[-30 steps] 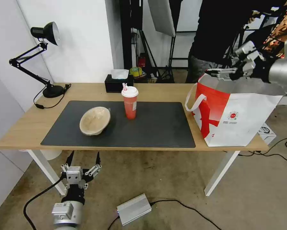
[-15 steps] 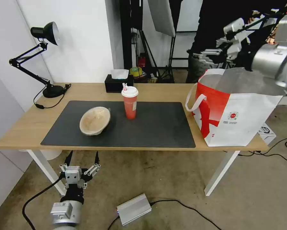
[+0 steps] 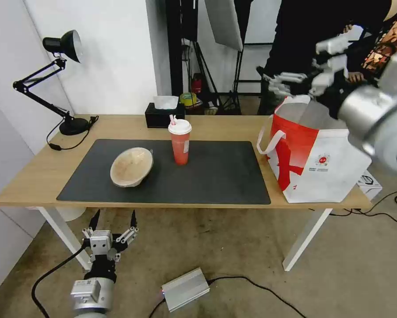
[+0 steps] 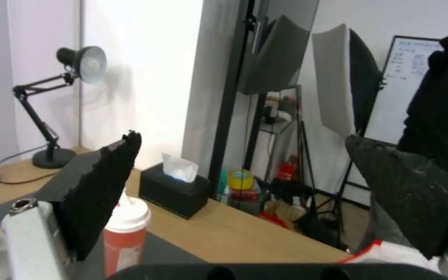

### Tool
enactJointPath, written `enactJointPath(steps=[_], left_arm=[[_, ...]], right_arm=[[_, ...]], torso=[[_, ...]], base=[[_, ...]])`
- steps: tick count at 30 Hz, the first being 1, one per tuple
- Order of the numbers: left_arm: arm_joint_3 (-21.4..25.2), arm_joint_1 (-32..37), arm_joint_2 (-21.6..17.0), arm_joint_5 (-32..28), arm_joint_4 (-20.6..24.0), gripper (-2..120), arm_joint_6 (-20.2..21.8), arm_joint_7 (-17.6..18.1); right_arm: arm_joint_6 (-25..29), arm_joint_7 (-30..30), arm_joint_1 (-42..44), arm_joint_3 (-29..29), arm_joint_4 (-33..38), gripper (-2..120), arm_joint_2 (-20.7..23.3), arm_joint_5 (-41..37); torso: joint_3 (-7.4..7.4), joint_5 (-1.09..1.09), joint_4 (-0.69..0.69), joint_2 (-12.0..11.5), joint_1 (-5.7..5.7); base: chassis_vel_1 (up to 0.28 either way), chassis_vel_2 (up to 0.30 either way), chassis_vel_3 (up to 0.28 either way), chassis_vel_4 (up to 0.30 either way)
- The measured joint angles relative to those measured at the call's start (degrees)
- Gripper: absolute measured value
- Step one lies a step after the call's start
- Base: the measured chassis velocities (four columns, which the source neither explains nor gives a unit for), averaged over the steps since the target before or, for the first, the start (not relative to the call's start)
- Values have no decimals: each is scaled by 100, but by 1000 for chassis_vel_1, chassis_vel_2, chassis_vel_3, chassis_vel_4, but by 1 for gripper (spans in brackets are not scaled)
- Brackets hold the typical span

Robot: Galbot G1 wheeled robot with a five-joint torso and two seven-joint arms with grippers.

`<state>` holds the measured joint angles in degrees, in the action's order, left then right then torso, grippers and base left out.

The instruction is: Pick up the trash from the table and place it into the takeout bag.

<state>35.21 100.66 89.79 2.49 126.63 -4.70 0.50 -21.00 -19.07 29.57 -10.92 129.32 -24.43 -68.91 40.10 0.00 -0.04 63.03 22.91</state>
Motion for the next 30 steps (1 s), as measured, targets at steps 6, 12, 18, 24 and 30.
enactJointPath(steps=[6, 12, 18, 24, 30], left_arm=[[114, 98, 142, 63, 85, 100, -42, 8], [135, 106, 149, 73, 105, 100, -49, 15], [141, 110, 148, 80, 114, 100, -50, 18], [140, 136, 146, 87, 112, 100, -56, 17], [133, 149, 144, 90, 108, 100, -64, 18]], right_arm=[[21, -436, 539, -76, 278, 100, -365, 787], [25, -749, 1651, -383, 619, 100, -545, 1533], [263, -949, 3110, -803, 810, 100, -1089, 2762], [594, -775, 4505, -1264, 862, 100, -1813, 3929], [961, -544, 5474, -1462, 912, 100, -2603, 4891]], torso=[[1, -1, 5, -1, 0], [1, -1, 3, -1, 0], [1, 0, 4, -1, 0], [1, -1, 3, -1, 0], [0, -1, 4, -1, 0]], base=[[0, 0, 0, 0], [0, 0, 0, 0], [0, 0, 0, 0], [0, 0, 0, 0], [0, 0, 0, 0]])
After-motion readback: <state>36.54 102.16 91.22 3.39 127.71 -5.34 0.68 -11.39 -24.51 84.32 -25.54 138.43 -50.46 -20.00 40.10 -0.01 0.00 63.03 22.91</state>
